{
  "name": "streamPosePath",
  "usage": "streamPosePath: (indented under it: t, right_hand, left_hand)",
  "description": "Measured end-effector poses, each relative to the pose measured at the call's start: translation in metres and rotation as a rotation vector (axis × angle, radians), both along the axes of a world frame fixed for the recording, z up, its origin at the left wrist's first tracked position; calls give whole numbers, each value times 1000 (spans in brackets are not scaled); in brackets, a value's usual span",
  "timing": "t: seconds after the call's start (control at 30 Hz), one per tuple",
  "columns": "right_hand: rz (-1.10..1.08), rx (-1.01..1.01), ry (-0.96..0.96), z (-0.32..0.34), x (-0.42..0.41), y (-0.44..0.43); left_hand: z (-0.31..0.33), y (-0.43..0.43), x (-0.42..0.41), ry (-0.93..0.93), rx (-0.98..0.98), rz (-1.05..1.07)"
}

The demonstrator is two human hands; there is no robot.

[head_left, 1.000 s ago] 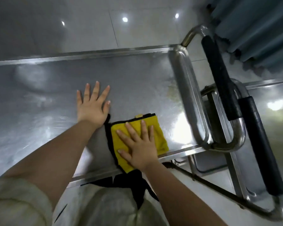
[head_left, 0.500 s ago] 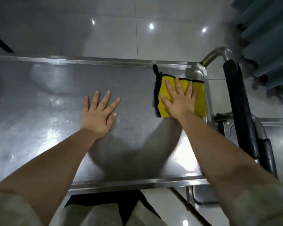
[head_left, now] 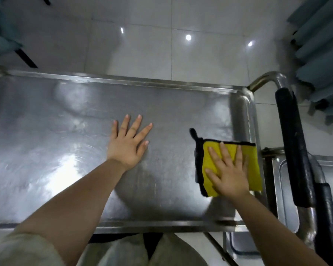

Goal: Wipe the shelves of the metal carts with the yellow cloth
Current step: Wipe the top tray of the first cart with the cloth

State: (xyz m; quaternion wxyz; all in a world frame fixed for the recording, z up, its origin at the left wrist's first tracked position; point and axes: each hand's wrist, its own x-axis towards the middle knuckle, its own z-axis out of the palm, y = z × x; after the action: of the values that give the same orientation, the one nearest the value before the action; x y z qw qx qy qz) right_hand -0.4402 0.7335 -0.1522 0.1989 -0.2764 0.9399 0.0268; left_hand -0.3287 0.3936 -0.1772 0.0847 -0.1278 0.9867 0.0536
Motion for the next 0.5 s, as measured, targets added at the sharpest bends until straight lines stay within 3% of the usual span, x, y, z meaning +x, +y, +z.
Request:
streamPosePath:
  t: [0.13,0.23,0.4,0.5]
  right_hand:
    - [-215,-2,81,-2,-124,-73]
    - [-264,32,78,1,-145,-126]
    - [113,-8,53,3,-78,-221]
    - [195,-23,45,6,-86,-217]
  left_hand:
    - [-2,-1,1,8,-14,-7]
    - [-2,-1,2,16,3,-7]
    - [-2,-2,6,54,44,4]
    - [-2,-3,9,76,58,5]
